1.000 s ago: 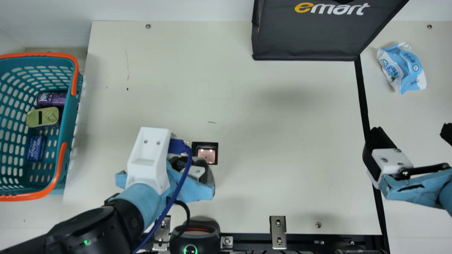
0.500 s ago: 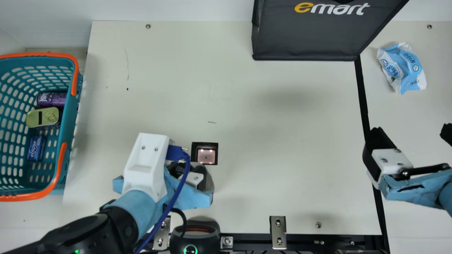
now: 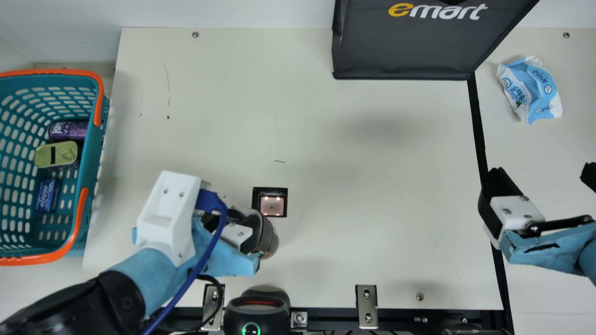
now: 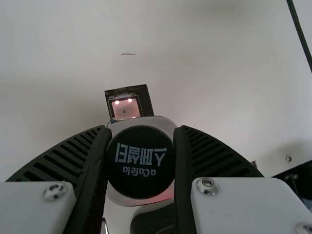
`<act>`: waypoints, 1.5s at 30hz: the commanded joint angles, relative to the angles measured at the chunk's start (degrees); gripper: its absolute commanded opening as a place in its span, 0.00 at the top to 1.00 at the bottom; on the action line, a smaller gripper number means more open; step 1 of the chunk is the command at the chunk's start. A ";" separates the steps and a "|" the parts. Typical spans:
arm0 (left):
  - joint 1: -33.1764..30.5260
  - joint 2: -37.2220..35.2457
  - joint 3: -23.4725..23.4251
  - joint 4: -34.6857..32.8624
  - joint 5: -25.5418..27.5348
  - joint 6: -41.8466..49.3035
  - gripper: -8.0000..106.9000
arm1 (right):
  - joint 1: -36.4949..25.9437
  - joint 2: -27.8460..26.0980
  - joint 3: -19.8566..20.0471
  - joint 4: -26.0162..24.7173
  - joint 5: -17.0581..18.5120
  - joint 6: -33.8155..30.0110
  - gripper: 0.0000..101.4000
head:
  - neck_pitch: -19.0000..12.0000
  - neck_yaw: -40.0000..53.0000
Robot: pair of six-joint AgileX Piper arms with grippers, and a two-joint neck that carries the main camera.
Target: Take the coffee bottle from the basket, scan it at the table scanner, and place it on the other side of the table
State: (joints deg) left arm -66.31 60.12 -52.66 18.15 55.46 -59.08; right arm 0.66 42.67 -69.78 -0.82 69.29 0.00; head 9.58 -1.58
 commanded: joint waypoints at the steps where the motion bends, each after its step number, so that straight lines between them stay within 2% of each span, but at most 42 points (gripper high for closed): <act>1: 1.15 -0.87 0.48 -1.46 -0.76 5.06 1.00 | 0.00 0.00 0.00 0.00 0.00 0.00 0.06 | -1.66 0.00; 17: 9.65 -6.35 6.46 -15.72 -6.24 35.02 1.00 | 0.00 0.00 0.00 0.00 0.00 0.00 0.06 | -1.66 0.00; 27: 14.88 -7.80 7.99 -26.28 -6.75 54.27 1.00 | 0.00 0.00 0.00 0.00 0.00 0.00 0.06 | -1.66 0.00; 36: 21.71 -6.75 6.59 -37.67 -3.68 74.05 1.00 | 0.00 0.00 0.00 0.00 0.00 0.00 0.06 | -1.66 0.00; 45: 33.14 -2.61 3.28 -48.13 3.30 95.08 1.00 | 0.00 0.00 0.00 0.00 0.00 0.00 0.06 | -1.66 0.00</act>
State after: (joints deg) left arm -36.17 56.86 -49.05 -27.75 57.25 27.34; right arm 0.66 42.67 -69.78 -0.82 69.29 0.00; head 9.58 -1.58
